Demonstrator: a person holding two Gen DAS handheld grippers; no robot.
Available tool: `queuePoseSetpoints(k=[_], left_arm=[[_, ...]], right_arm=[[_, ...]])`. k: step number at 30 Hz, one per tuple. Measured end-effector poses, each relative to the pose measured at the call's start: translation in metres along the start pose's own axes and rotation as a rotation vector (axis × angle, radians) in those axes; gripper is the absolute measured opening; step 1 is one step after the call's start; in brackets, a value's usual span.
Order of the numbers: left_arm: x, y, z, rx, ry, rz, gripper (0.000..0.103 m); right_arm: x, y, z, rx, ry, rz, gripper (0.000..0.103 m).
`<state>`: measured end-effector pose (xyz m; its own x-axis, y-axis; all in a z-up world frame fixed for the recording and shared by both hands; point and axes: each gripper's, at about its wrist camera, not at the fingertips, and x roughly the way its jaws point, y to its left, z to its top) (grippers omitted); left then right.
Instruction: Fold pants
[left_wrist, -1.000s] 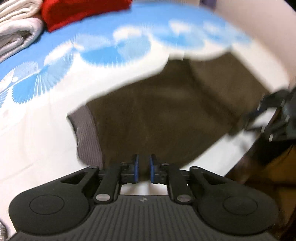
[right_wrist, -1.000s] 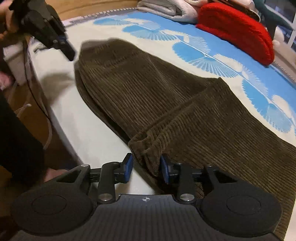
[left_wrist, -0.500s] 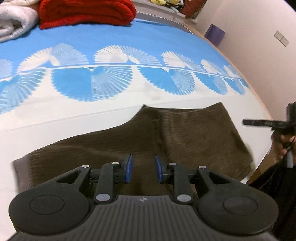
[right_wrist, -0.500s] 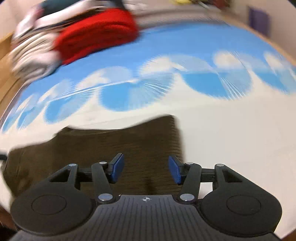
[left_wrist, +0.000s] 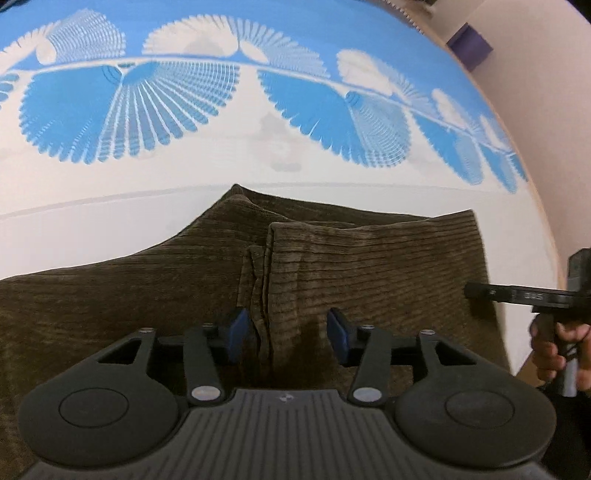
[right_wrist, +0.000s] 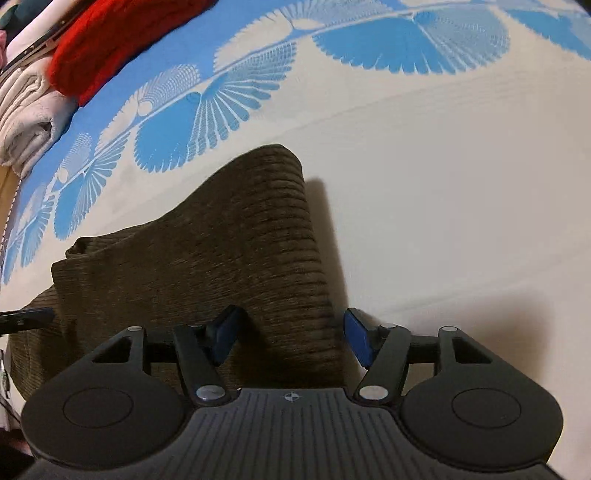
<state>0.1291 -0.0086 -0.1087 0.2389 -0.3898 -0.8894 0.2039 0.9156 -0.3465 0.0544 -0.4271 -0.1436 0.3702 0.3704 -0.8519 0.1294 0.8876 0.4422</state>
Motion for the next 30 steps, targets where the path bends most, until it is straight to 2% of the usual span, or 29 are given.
queuePoseSetpoints(k=[3, 6, 8, 9, 10, 12, 14, 17, 19, 21, 23, 24, 26, 28, 30], left_arm=[[0.019, 0.001, 0.004, 0.008, 0.042, 0.049, 0.057], [0.029, -0.001, 0.004, 0.026, 0.052, 0.058, 0.056], [0.028, -0.007, 0.004, 0.067, 0.044, 0.069, 0.04], [0.027, -0.009, 0.004, 0.078, 0.042, 0.066, 0.028], [0.024, -0.011, 0.004, 0.09, 0.043, 0.048, 0.02], [0.01, -0.02, 0.005, 0.132, 0.013, 0.032, 0.018], [-0.011, -0.026, 0.004, 0.166, -0.057, -0.028, 0.017], [-0.025, -0.023, 0.004, 0.158, -0.15, -0.061, 0.018], [-0.017, -0.018, 0.003, 0.138, -0.137, -0.045, 0.02], [-0.003, -0.015, -0.001, 0.124, -0.091, 0.035, 0.027], [0.0, -0.014, -0.004, 0.126, -0.064, 0.15, 0.028], [-0.004, -0.012, -0.006, 0.121, -0.069, 0.164, 0.028], [-0.02, -0.011, -0.009, 0.116, -0.107, 0.133, 0.028], [-0.034, -0.012, -0.013, 0.138, -0.131, 0.062, 0.028], [-0.04, -0.019, -0.023, 0.206, -0.102, -0.025, 0.028]], right_arm=[[0.0, -0.001, 0.003, -0.012, -0.005, 0.018, 0.06], [0.002, -0.002, 0.005, -0.018, 0.006, 0.03, 0.056], [0.004, 0.0, 0.006, -0.042, 0.008, 0.03, 0.052], [0.005, 0.001, 0.007, -0.049, 0.009, 0.029, 0.049], [0.007, 0.001, 0.008, -0.056, 0.008, 0.026, 0.047], [0.006, 0.002, 0.009, -0.06, 0.0, 0.029, 0.028], [-0.001, -0.001, 0.009, -0.043, -0.015, 0.054, 0.019], [-0.021, -0.017, 0.008, 0.049, -0.079, 0.116, 0.017], [-0.025, -0.024, 0.01, 0.089, -0.12, 0.126, 0.017], [-0.02, -0.022, 0.014, 0.081, -0.132, 0.111, 0.018], [-0.01, -0.013, 0.015, 0.019, -0.111, 0.035, 0.024], [-0.007, -0.01, 0.015, -0.004, -0.104, -0.007, 0.028], [-0.011, -0.01, 0.013, -0.012, -0.119, -0.058, 0.031], [-0.025, -0.009, 0.01, -0.011, -0.17, -0.073, 0.031], [-0.04, -0.004, 0.004, -0.065, -0.232, -0.109, 0.032]])
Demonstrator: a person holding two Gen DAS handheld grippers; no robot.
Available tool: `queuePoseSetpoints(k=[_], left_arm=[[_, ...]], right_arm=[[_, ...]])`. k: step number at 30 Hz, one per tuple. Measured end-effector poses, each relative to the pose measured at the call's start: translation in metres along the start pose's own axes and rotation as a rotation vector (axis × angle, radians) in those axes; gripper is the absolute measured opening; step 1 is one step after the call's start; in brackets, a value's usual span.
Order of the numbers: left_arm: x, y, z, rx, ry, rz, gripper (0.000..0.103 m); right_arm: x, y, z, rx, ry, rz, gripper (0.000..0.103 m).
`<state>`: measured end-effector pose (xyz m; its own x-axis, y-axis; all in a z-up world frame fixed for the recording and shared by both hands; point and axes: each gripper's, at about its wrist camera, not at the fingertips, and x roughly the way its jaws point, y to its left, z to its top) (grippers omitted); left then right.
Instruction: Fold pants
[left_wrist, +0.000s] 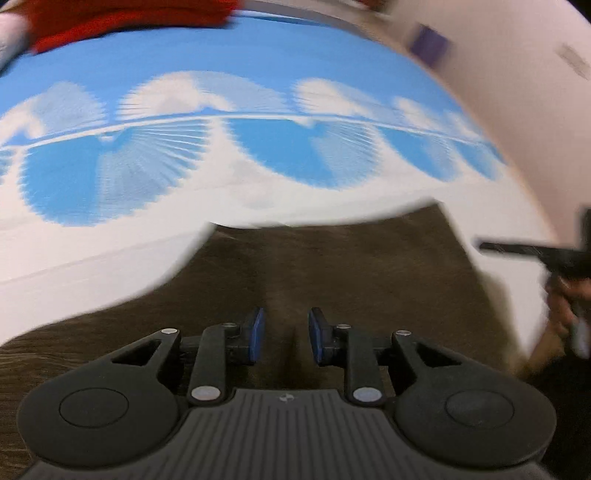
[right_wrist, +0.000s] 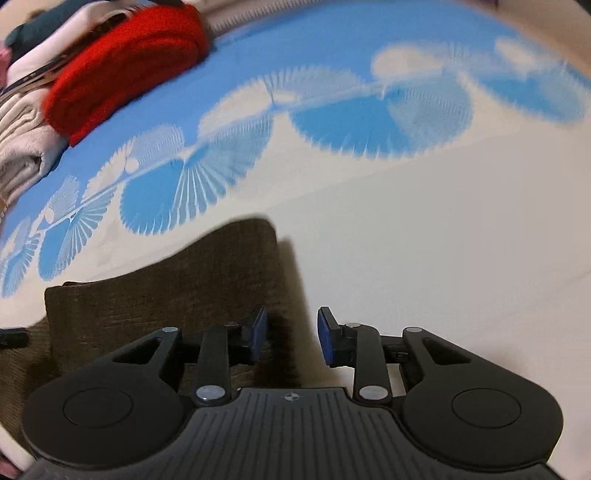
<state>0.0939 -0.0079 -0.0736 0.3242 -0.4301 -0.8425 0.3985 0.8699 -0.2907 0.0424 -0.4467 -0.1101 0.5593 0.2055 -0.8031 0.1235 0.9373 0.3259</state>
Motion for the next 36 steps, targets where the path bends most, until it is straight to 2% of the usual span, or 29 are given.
queuePoseSetpoints(k=[2, 5, 7, 8, 9, 10, 11, 13, 17, 19, 21, 24, 27, 29, 30, 31, 33, 36], left_arm=[[0.003, -0.016, -0.012, 0.11, 0.066, -0.062, 0.028], [0.017, -0.041, -0.041, 0.305, 0.19, -0.104, 0.028], [0.032, -0.049, -0.064, 0.404, 0.276, -0.034, 0.029], [0.034, -0.049, -0.07, 0.429, 0.279, 0.008, 0.029], [0.031, -0.048, -0.07, 0.414, 0.266, 0.015, 0.029], [0.025, -0.044, -0.067, 0.382, 0.253, 0.016, 0.029], [0.017, -0.04, -0.064, 0.358, 0.224, 0.033, 0.029], [-0.004, -0.034, -0.059, 0.312, 0.137, 0.076, 0.032], [-0.063, 0.001, -0.054, 0.101, -0.054, 0.103, 0.04], [-0.094, 0.024, -0.059, -0.01, -0.137, 0.115, 0.048], [-0.116, 0.043, -0.068, -0.093, -0.183, 0.131, 0.049], [-0.14, 0.068, -0.09, -0.165, -0.204, 0.161, 0.055], [-0.155, 0.097, -0.112, -0.234, -0.188, 0.177, 0.059], [-0.164, 0.122, -0.126, -0.312, -0.168, 0.194, 0.06], [-0.169, 0.133, -0.132, -0.355, -0.171, 0.205, 0.067], [-0.176, 0.144, -0.142, -0.406, -0.18, 0.215, 0.074], [-0.182, 0.17, -0.155, -0.518, -0.187, 0.22, 0.076], [-0.186, 0.199, -0.174, -0.647, -0.157, 0.195, 0.078]], right_arm=[[-0.013, 0.004, -0.005, -0.046, -0.028, 0.023, 0.032], [-0.021, 0.01, -0.015, -0.079, 0.001, 0.134, 0.032], [-0.021, 0.019, -0.019, -0.134, 0.026, 0.176, 0.032], [-0.02, 0.025, -0.022, -0.174, 0.042, 0.19, 0.034], [-0.017, 0.031, -0.026, -0.211, 0.074, 0.196, 0.037], [-0.008, 0.037, -0.032, -0.245, 0.135, 0.181, 0.037], [0.003, 0.042, -0.039, -0.279, 0.199, 0.128, 0.037], [0.012, 0.052, -0.047, -0.351, 0.242, 0.034, 0.036], [-0.005, 0.066, -0.037, -0.364, 0.14, 0.0, 0.036], [-0.023, 0.072, -0.027, -0.333, 0.042, -0.004, 0.036], [-0.044, 0.079, -0.019, -0.304, -0.074, 0.012, 0.037], [-0.076, 0.091, -0.011, -0.271, -0.238, 0.067, 0.042], [-0.082, 0.097, -0.016, -0.26, -0.315, 0.104, 0.044], [-0.072, 0.096, -0.023, -0.247, -0.315, 0.095, 0.044], [-0.064, 0.099, -0.022, -0.243, -0.273, 0.077, 0.044], [-0.062, 0.102, -0.023, -0.244, -0.278, 0.074, 0.044], [-0.063, 0.109, -0.026, -0.254, -0.297, 0.082, 0.044], [-0.054, 0.118, -0.03, -0.295, -0.253, 0.072, 0.044]])
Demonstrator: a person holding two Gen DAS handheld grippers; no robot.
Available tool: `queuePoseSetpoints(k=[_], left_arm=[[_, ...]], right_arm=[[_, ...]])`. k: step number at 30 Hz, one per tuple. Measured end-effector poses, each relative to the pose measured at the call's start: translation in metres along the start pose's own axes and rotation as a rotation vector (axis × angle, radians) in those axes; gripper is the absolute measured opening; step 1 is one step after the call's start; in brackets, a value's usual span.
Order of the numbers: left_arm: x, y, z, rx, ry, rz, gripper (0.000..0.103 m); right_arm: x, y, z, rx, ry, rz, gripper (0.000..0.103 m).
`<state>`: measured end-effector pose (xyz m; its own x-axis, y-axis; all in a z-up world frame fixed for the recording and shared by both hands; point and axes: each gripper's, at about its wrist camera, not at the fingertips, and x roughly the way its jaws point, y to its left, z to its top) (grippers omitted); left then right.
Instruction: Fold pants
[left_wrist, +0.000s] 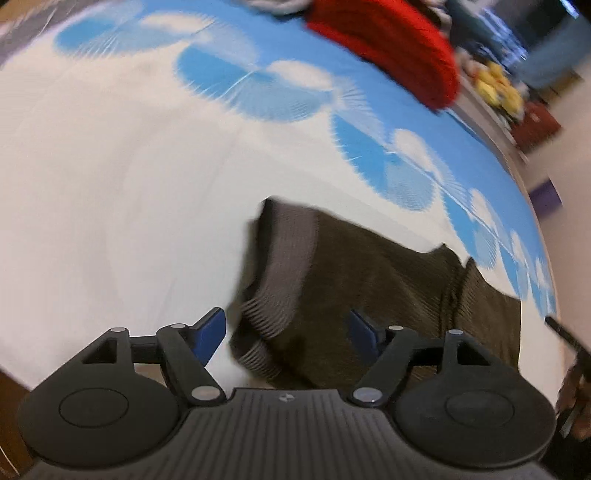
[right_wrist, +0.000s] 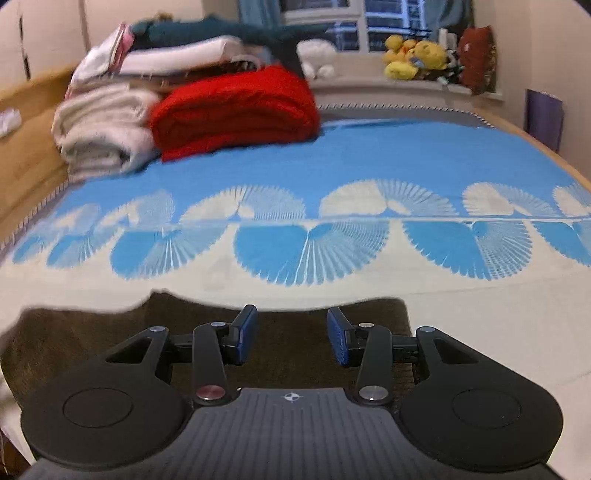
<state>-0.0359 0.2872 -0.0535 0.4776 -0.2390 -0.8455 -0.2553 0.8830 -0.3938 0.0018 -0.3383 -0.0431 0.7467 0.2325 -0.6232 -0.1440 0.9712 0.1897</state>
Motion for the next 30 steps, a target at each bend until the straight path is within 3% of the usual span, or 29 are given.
queuePoseSetpoints(k=[5, 12, 18, 20, 22, 24, 27, 30], left_arm=[[0.029, 0.022, 0.001, -0.094, 0.105, -0.053, 0.08], [0.074, 0.023, 0.004, -0.11, 0.209, 0.002, 0.08], [0.082, 0.011, 0.003, -0.034, 0.2, 0.018, 0.082], [0.08, 0.003, 0.002, 0.028, 0.193, 0.051, 0.069], [0.076, -0.004, 0.004, 0.066, 0.186, 0.069, 0.046], [0.069, -0.01, 0.007, 0.081, 0.168, 0.073, 0.037], [0.051, -0.028, 0.011, 0.112, 0.12, 0.069, 0.029], [0.026, -0.053, 0.015, 0.126, 0.043, 0.007, 0.027]], right_arm=[[0.005, 0.014, -0.003, -0.064, 0.035, 0.011, 0.044], [0.009, 0.012, -0.004, -0.078, 0.052, 0.002, 0.044], [0.012, 0.002, -0.005, -0.063, 0.069, -0.014, 0.044], [0.014, 0.002, -0.005, -0.066, 0.077, -0.015, 0.044], [0.015, 0.002, -0.006, -0.076, 0.082, -0.015, 0.044], [0.015, 0.004, -0.007, -0.086, 0.085, -0.012, 0.044], [0.015, 0.006, -0.007, -0.096, 0.084, -0.008, 0.044], [0.014, 0.007, -0.006, -0.092, 0.086, -0.009, 0.044]])
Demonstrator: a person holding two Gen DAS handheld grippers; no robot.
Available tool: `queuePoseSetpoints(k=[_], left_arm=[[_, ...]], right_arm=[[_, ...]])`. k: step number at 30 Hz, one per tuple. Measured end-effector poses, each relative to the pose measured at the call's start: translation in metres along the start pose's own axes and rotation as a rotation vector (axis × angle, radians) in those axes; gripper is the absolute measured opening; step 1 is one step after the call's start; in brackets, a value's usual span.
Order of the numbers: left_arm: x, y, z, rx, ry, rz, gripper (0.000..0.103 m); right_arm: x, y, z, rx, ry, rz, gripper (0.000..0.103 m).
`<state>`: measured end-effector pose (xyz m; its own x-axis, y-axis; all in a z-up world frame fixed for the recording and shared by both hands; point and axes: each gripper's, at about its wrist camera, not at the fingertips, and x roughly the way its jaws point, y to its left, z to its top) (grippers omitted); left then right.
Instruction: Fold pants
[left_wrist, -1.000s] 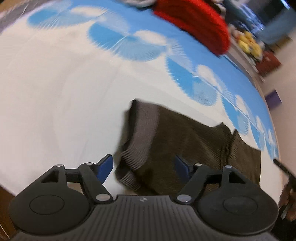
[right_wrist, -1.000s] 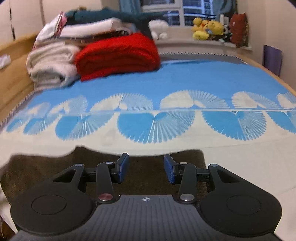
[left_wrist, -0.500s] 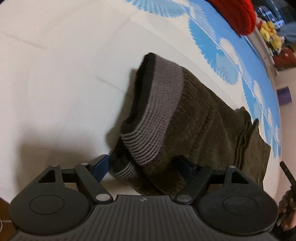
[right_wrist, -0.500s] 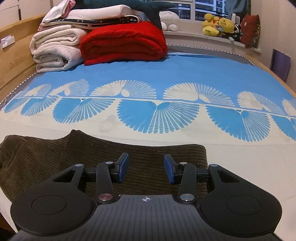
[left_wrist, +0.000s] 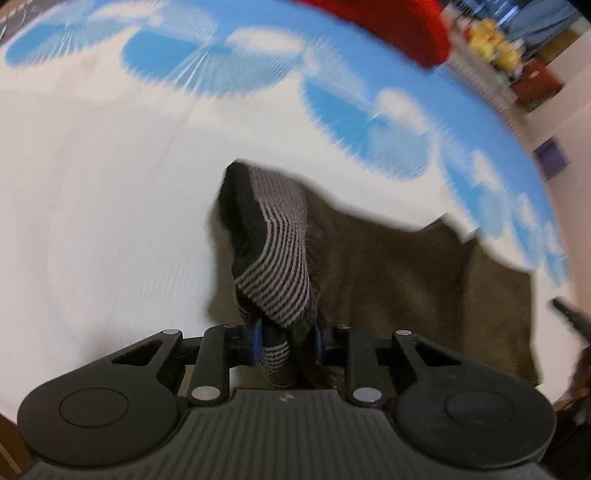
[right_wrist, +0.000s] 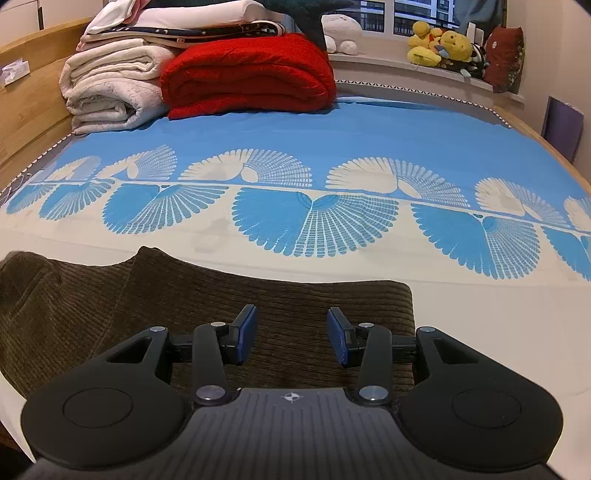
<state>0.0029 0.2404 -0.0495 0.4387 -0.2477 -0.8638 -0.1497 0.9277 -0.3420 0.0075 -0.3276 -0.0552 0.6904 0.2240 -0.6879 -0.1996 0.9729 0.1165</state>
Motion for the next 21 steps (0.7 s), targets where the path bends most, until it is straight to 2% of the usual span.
queuePoseSetpoints(k=[3, 6, 12, 16, 18, 19, 20, 21], left_arm=[[-0.026, -0.038, 0.005, 0.036, -0.102, -0.124, 0.026], [-0.038, -0.091, 0.006, 0.128, -0.165, -0.231, 0.025], [-0.027, -0.222, -0.006, 0.336, -0.203, -0.431, 0.023], [-0.001, -0.312, -0.034, 0.482, -0.157, -0.55, 0.023], [0.026, -0.355, -0.052, 0.561, -0.078, -0.548, 0.025], [0.04, -0.373, -0.062, 0.602, -0.03, -0.527, 0.031], [0.054, -0.387, -0.071, 0.633, 0.018, -0.52, 0.031], [0.065, -0.396, -0.076, 0.635, 0.067, -0.538, 0.033]], right_arm=[[-0.001, 0.0, -0.001, 0.003, 0.005, -0.005, 0.044], [-0.004, -0.002, -0.003, -0.001, 0.008, -0.007, 0.044], [-0.011, -0.021, -0.01, 0.034, 0.017, -0.025, 0.044], [-0.017, -0.046, -0.017, 0.12, 0.023, -0.055, 0.044], [-0.02, -0.061, -0.02, 0.179, 0.024, -0.07, 0.044], [-0.022, -0.07, -0.022, 0.217, 0.023, -0.078, 0.044], [-0.023, -0.078, -0.024, 0.253, 0.023, -0.085, 0.044], [-0.024, -0.087, -0.026, 0.294, 0.025, -0.09, 0.044]])
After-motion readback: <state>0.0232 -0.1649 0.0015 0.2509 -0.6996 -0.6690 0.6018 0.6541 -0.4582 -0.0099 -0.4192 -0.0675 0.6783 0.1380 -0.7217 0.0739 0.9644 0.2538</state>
